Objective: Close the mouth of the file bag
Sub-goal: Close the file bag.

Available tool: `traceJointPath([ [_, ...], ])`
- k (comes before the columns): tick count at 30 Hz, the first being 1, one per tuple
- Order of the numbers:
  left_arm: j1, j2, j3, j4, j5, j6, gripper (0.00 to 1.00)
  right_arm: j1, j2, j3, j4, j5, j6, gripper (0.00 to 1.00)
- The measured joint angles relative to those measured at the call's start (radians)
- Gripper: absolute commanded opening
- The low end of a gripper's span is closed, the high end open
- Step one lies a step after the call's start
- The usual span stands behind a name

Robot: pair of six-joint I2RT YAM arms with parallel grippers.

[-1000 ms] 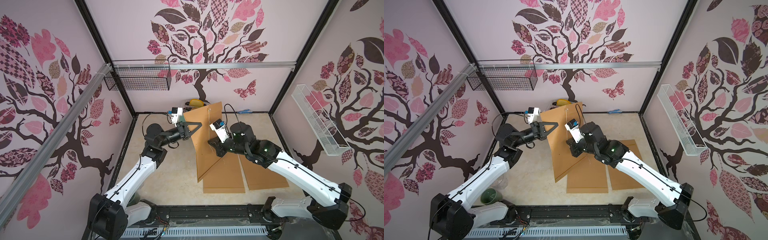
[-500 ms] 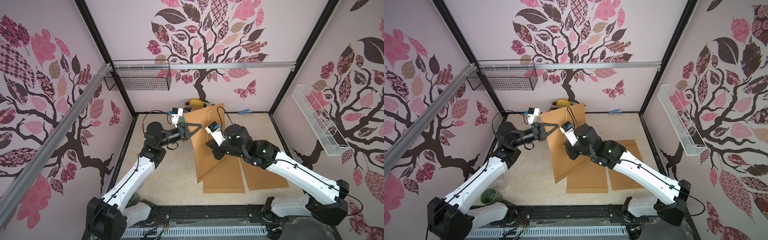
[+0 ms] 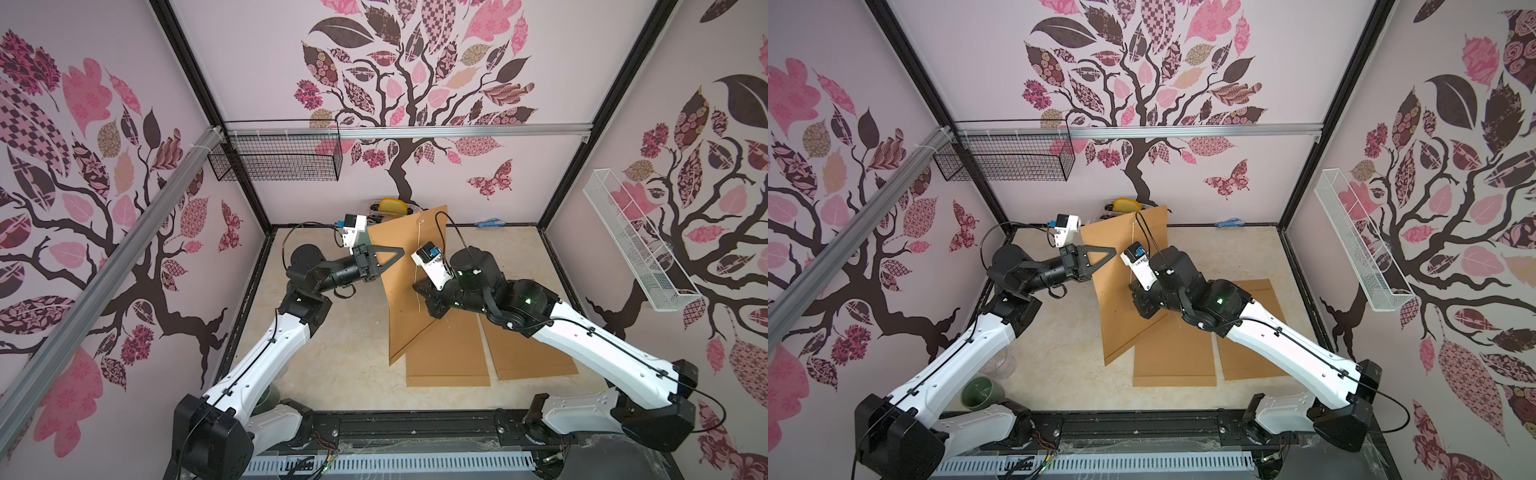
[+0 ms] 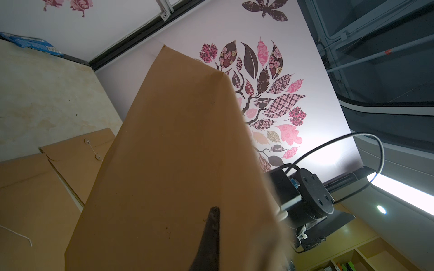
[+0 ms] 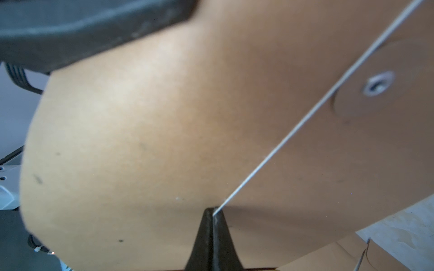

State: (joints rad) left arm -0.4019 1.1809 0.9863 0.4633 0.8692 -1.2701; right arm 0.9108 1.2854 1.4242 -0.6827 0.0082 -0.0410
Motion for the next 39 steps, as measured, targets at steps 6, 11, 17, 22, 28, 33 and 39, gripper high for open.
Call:
traceJointPath([
  [6, 0.0, 0.0, 0.0, 0.031, 0.007, -0.034, 0.0, -0.058, -0.007, -0.033, 0.024, -0.05, 0.015, 0.0],
  [11, 0.0, 0.0, 0.0, 0.05, 0.01, -0.051, 0.0, -0.083, -0.027, -0.056, 0.045, -0.086, 0.023, 0.0],
  [17, 0.0, -0.001, 0.0, 0.021, 0.005, -0.023, 0.0, -0.079, -0.036, -0.057, 0.045, -0.124, 0.035, 0.0],
  [22, 0.0, -0.007, 0.0, -0.056, -0.009, 0.023, 0.0, 0.009, -0.016, -0.01, -0.009, -0.008, 0.022, 0.0],
  [28, 0.0, -0.023, 0.001, -0.118, -0.036, 0.064, 0.0, 0.055, 0.015, 0.062, -0.075, 0.152, 0.014, 0.0],
  [33, 0.0, -0.027, 0.002, -0.13, -0.046, 0.07, 0.0, 0.075, 0.024, 0.075, -0.108, 0.22, 0.005, 0.0],
  [39, 0.0, -0.027, 0.002, -0.145, -0.052, 0.067, 0.0, 0.132, 0.076, 0.104, -0.144, 0.285, -0.021, 0.0],
])
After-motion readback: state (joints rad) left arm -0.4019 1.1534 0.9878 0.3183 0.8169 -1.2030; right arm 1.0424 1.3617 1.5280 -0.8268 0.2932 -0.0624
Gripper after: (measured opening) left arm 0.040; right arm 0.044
